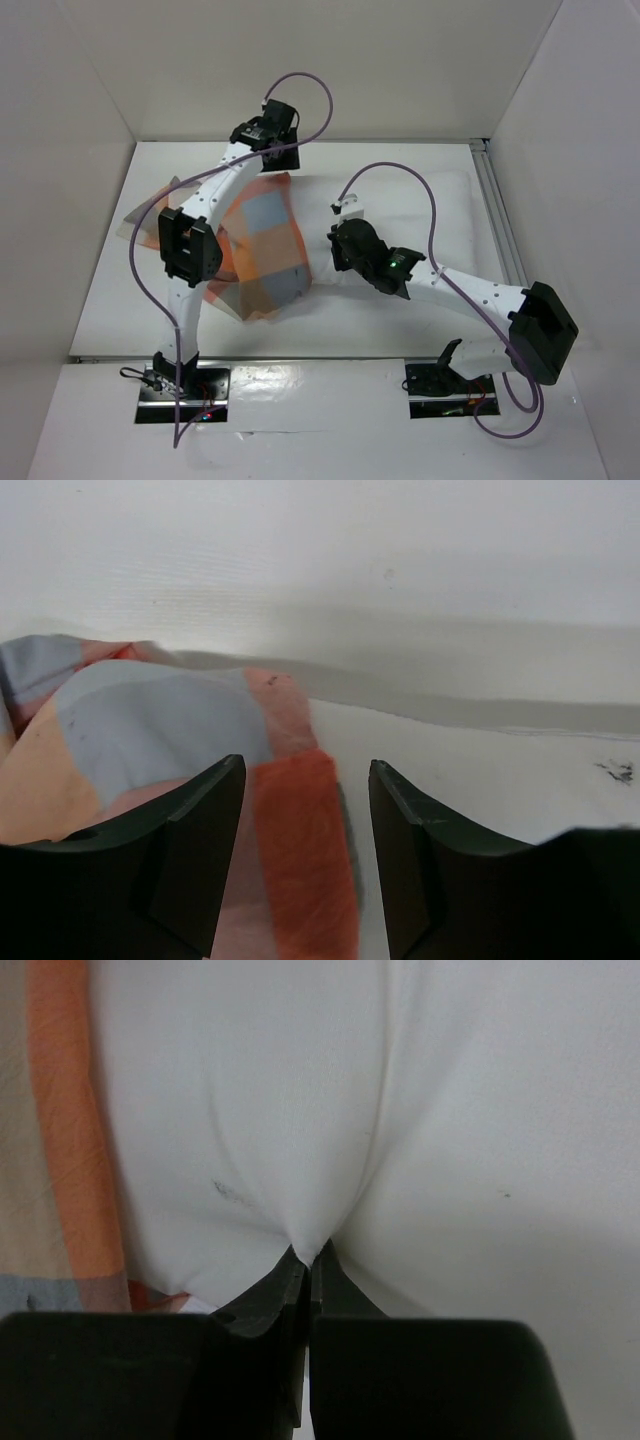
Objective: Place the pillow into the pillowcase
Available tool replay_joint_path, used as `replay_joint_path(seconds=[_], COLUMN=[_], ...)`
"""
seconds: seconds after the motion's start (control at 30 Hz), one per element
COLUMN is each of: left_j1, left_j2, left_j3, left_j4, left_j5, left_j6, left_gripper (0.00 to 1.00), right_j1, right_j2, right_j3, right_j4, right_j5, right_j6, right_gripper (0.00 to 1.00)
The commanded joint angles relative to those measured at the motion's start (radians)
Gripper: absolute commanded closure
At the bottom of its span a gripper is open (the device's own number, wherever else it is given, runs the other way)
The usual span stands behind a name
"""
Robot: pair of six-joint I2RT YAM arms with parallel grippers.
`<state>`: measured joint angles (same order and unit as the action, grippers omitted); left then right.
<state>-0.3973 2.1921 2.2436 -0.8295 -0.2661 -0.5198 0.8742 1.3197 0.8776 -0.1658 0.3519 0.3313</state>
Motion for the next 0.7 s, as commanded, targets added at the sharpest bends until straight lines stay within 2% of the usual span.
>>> replay_joint_path(seconds=[0.0,0.1,0.2,0.27,0.4,0.43,0.47,0.5,0.6,0.63,0.67], left_j1=[-0.032,-0.032,-0.032,-0.032,-0.051,-0.051,-0.051,-0.051,-0.051,-0.051,-0.051], left_j2=[0.001,-0.020,-0.003,0.006,-0.061,-0.072,-0.081,-0.081,-0.057,-0.057,-0.057], left_j3=[0.054,-0.014,0.017,0.033,-0.067,-0.081,-0.090,-0.090,-0.041,-0.029,-0.019], left_j4=[-0.060,-0.026,-0.065,-0.117,-0.131,-0.117,-0.117,-0.117,-0.134,-0.146,-0.146], left_j5=[-0.027,0.007,0.033,-0.001,-0.088,-0.097,-0.097,-0.097,-0.097,-0.066,-0.035], left_j6=[0.044,0.044,0.066,0.066,0.053,0.053,0.053,0.063,0.063,0.063,0.063], left_gripper=[0.36,0.36,0.38,0.39,0.39,0.42,0.46,0.61,0.94,1.00,1.00], right_j1=[-0.003,-0.003,-0.003,-0.003,-0.003,-0.003,-0.003,-0.003,-0.003,-0.003,-0.003], right_j2=[0.001,0.024,0.033,0.042,0.042,0.042,0.042,0.055,0.055,0.055,0.055], right_j3=[0.000,0.009,0.018,0.018,0.018,0.018,0.018,0.018,0.027,0.027,0.027], right_j4=[-0.044,-0.044,-0.044,-0.044,-0.044,-0.044,-0.044,-0.044,-0.044,-0.044,-0.044], right_j5=[0.010,0.010,0.010,0.019,0.038,0.038,0.038,0.038,0.038,0.038,0.038], right_j6=[-0.006,-0.006,-0.006,-0.006,-0.006,-0.006,-0.006,-0.006,-0.006,-0.006,-0.006], right_gripper=[1.00,1.00,1.00,1.00,1.00,1.00,1.00,1.00,1.00,1.00,1.00])
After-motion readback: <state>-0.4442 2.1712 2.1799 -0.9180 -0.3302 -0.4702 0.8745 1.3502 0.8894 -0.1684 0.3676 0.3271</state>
